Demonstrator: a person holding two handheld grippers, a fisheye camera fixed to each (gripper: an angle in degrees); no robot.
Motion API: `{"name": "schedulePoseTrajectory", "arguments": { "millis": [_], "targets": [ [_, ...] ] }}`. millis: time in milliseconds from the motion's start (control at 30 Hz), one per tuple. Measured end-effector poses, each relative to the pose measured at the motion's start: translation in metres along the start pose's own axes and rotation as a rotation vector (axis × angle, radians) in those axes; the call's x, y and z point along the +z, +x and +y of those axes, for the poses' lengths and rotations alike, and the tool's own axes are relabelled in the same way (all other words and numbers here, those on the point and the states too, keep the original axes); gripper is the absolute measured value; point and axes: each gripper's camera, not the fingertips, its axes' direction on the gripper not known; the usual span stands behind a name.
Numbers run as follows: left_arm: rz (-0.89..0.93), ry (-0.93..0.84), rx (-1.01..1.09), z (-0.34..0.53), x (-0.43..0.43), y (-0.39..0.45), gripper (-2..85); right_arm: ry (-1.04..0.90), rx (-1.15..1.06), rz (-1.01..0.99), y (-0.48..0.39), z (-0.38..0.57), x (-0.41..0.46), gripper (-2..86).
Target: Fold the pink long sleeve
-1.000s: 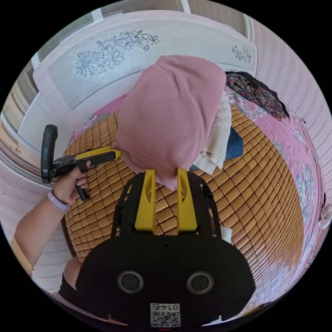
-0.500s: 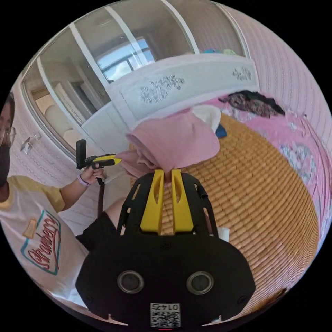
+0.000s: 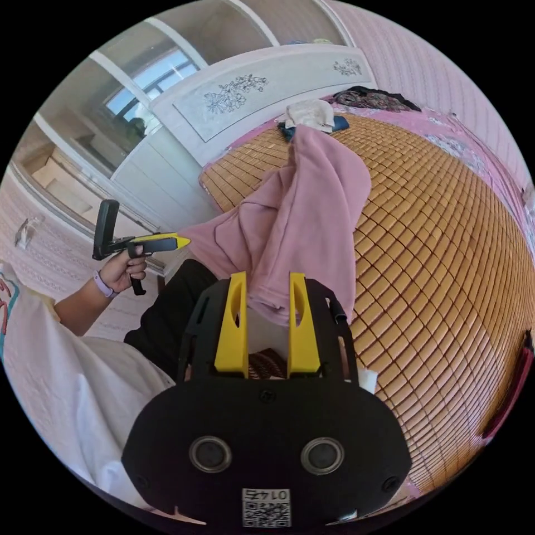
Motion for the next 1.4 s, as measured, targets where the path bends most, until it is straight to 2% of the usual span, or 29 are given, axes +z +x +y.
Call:
{"name": "schedulePoseTrajectory", "arguments": {
  "millis": [67, 167, 233, 400, 600, 700, 767, 867, 967, 1133, 1200, 1400],
  "targets": [
    [0.013, 0.008, -0.029, 0.004, -0.002, -0.003, 2.5, -0.071, -0.106, 0.063, -0.02, -0.018, 0.025, 12.7],
    [0.013, 0.019, -0.057, 0.009, -0.002, -0.007, 2.5, -0.147, -0.084, 0.211, -0.015, -0.029, 0.058, 12.5],
    [0.004, 0.021, -0.06, 0.011, -0.001, -0.008, 2.5, -0.208, -0.054, 0.18, -0.004, -0.027, 0.071, 10.9],
    [-0.017, 0.025, -0.051, 0.018, 0.003, -0.009, 2.4, -0.184, -0.031, 0.09, 0.017, -0.015, 0.044, 3.1],
    [-0.028, 0.043, -0.034, 0.023, -0.001, -0.015, 2.0, -0.002, 0.025, 0.025, 0.051, 0.023, -0.039, 1.8],
    [-0.048, 0.081, -0.023, 0.028, -0.012, -0.016, 2.0, 0.195, 0.153, 0.008, 0.089, 0.065, -0.105, 2.0],
    [-0.049, 0.102, -0.017, 0.033, -0.017, -0.019, 2.0, 0.272, 0.327, 0.09, 0.129, 0.111, -0.139, 2.7],
    [-0.041, 0.101, -0.023, 0.042, -0.016, -0.027, 2.1, 0.232, 0.485, 0.109, 0.166, 0.159, -0.142, 5.3],
    [-0.022, 0.101, -0.038, 0.053, -0.014, -0.032, 2.3, 0.211, 0.489, 0.134, 0.169, 0.184, -0.144, 10.4],
    [-0.053, 0.083, -0.029, 0.071, -0.009, -0.031, 2.4, 0.142, 0.455, 0.166, 0.168, 0.194, -0.133, 13.9],
    [-0.051, 0.082, -0.033, 0.079, -0.007, -0.032, 2.4, 0.061, 0.425, 0.147, 0.164, 0.195, -0.122, 14.0],
    [-0.077, 0.063, -0.024, 0.107, -0.003, -0.036, 2.2, -0.096, 0.28, 0.375, 0.133, 0.214, -0.108, 6.1]
  ]
}}
